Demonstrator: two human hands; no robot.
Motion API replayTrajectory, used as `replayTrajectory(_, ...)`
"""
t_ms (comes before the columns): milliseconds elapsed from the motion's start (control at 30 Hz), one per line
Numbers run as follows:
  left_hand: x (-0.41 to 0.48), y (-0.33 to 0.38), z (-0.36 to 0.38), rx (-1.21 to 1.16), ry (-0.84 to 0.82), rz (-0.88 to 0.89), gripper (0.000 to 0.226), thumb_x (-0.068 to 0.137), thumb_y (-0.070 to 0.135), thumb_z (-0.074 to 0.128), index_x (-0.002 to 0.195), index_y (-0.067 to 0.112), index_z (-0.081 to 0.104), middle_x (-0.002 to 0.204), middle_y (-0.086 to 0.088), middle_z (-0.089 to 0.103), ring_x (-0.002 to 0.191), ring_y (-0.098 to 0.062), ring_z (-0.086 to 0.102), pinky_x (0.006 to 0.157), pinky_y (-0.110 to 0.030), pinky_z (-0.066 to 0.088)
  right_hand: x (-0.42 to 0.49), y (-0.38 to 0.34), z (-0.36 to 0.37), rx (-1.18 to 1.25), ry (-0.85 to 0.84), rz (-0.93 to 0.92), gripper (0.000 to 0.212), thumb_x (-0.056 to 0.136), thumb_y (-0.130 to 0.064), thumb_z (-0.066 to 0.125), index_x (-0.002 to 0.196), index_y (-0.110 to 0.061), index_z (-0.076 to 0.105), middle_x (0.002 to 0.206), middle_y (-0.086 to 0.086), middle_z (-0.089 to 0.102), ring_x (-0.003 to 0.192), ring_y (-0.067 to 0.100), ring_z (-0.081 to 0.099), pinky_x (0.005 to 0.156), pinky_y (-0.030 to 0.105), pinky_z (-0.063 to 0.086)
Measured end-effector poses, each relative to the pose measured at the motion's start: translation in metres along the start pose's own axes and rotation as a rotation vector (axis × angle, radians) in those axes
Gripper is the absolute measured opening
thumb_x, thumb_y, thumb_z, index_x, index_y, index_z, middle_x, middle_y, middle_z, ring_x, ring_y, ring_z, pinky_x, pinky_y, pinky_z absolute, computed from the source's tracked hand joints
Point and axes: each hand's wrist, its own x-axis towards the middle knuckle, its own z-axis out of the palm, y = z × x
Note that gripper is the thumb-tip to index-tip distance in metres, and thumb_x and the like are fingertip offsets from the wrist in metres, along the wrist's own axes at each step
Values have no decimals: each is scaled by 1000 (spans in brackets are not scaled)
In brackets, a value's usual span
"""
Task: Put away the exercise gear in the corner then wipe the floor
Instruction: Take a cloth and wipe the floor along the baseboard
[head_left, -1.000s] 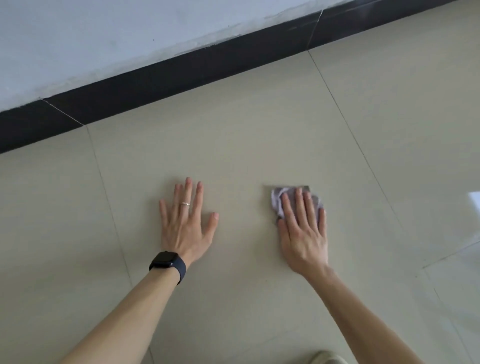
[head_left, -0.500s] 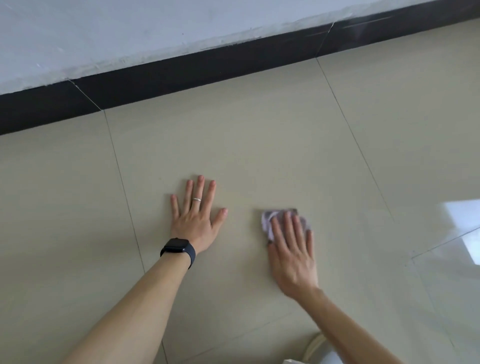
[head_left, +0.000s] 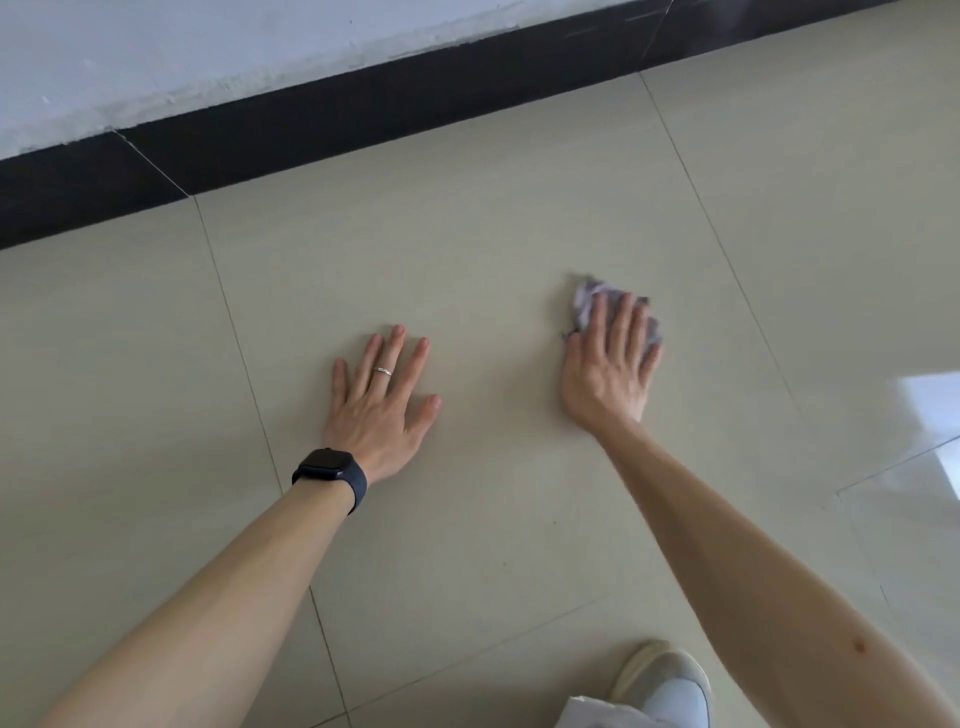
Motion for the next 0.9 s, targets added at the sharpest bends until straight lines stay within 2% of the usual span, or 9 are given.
replayTrajectory(200, -5, 3, 6, 44, 125, -13, 68, 93, 61, 30, 155, 37, 20, 165, 6, 13, 149, -21, 16, 116, -54, 18, -26, 9, 6, -218, -143, -780, 55, 106, -45, 20, 159, -32, 10, 167, -6, 2, 154, 14, -5, 124, 47, 5)
replayTrajectory(267, 0, 3, -3, 57, 174, 9, 63, 91, 61, 35, 149, 37, 35, 157, 4, 33, 136, -24, 37, 105, -50, 32, 12, 17, -5, -208, -120, -651, 55, 105, -47, 17, 158, -37, 6, 167, -9, -1, 153, 11, -7, 124, 47, 6)
replayTrajectory(367, 24, -3, -21, 66, 220, -4, 62, 91, 60, 33, 147, 34, 39, 150, 1, 42, 124, -27, 47, 95, -45, 36, 56, 0, -10, -26, -62, -136, 58, 104, -46, 19, 158, -36, -1, 167, -4, -9, 152, 12, -15, 123, 49, -3)
replayTrajectory(433, 44, -12, -33, 66, 219, -95, 69, 92, 62, 30, 154, 32, 26, 160, -2, 26, 138, -28, 33, 106, -47, 27, 45, -28, 5, -26, 1, -86, 60, 103, -46, 21, 158, -33, 2, 167, 0, -6, 153, 17, -13, 122, 52, -2)
replayTrajectory(567, 76, -40, -42, 42, 62, -274, 78, 90, 76, 8, 153, 38, -20, 161, 3, -29, 150, -19, -20, 119, -57, -2, -5, -56, 28, -152, -77, -714, 57, 104, -46, 21, 159, -33, 12, 167, -3, 5, 154, 15, -3, 122, 49, 6)
replayTrajectory(633, 85, -45, -48, 12, 2, -296, 82, 85, 79, 5, 149, 40, -28, 155, 6, -40, 147, -17, -30, 117, -59, -7, 19, -52, 18, -173, -113, -844, 55, 106, -46, 20, 159, -34, 12, 167, -7, 3, 154, 13, -3, 122, 47, 7)
replayTrajectory(700, 87, -42, -53, -13, -60, -288, 83, 84, 80, 5, 147, 40, -32, 152, 7, -45, 144, -16, -35, 116, -59, -10, 55, -40, 5, -177, -61, -725, 55, 105, -48, 19, 158, -37, 9, 167, -8, 0, 153, 11, -6, 123, 46, 7)
replayTrajectory(833, 85, -40, -52, -36, -80, -280, 83, 83, 82, 4, 144, 42, -35, 151, 7, -47, 144, -17, -36, 116, -60, -11, 123, -28, -26, -18, -52, -110, 57, 105, -46, 18, 158, -37, -2, 166, -5, -13, 150, 9, -20, 123, 47, -6)
replayTrajectory(900, 86, -39, -51, -42, -81, -278, 83, 82, 82, 3, 143, 42, -36, 150, 7, -48, 143, -17, -37, 115, -61, -10, 128, -44, -22, 36, -16, 34, 58, 104, -45, 20, 158, -37, -3, 167, -4, -13, 151, 12, -17, 122, 48, -9)
